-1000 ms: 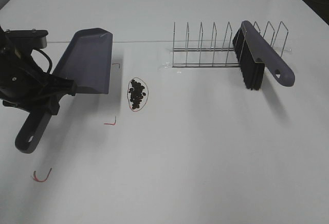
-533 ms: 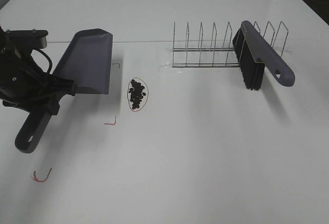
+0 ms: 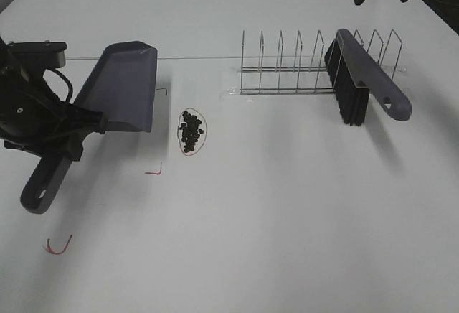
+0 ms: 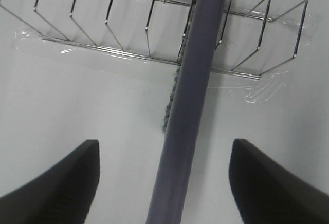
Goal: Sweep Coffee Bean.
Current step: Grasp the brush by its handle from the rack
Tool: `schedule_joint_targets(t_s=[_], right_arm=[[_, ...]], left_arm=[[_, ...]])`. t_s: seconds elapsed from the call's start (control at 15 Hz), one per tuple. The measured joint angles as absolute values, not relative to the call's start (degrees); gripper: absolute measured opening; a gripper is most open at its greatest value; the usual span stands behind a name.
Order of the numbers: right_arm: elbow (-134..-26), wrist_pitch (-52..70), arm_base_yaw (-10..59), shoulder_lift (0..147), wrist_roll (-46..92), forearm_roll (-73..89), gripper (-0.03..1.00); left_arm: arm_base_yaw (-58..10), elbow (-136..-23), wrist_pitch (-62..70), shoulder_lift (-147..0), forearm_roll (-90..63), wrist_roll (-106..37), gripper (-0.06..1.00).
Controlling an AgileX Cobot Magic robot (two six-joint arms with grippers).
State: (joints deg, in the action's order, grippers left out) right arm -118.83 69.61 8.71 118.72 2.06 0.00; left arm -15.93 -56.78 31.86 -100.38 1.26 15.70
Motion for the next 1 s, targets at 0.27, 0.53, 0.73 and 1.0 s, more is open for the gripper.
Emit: schedule_joint_targets(t_s=[0.27,0.53,0.73,1.0], right_arm=[[-120.9,69.7,8.7,124.5,1.8,-1.8,0.68],[-120.9,69.7,8.7,129.8,-0.8,-2.6,0.68],[-120.9,68.1,8.7,131.2,-2.2,-2.6,0.68],[-121.0,65.6,8.7,134.0,-2.3,-2.7,0.68]], left_arm=[[-15.9,-56.8,32.0,-100.4,1.3,15.7,0.35],[-15.9,-56.8,32.0,-100.4,1.3,15.7,0.35],[-15.9,-56.8,32.1,-100.4,1.3,15.7,0.35],[-15.9,-56.8,32.1,-100.4,1.3,15.7,0.35]])
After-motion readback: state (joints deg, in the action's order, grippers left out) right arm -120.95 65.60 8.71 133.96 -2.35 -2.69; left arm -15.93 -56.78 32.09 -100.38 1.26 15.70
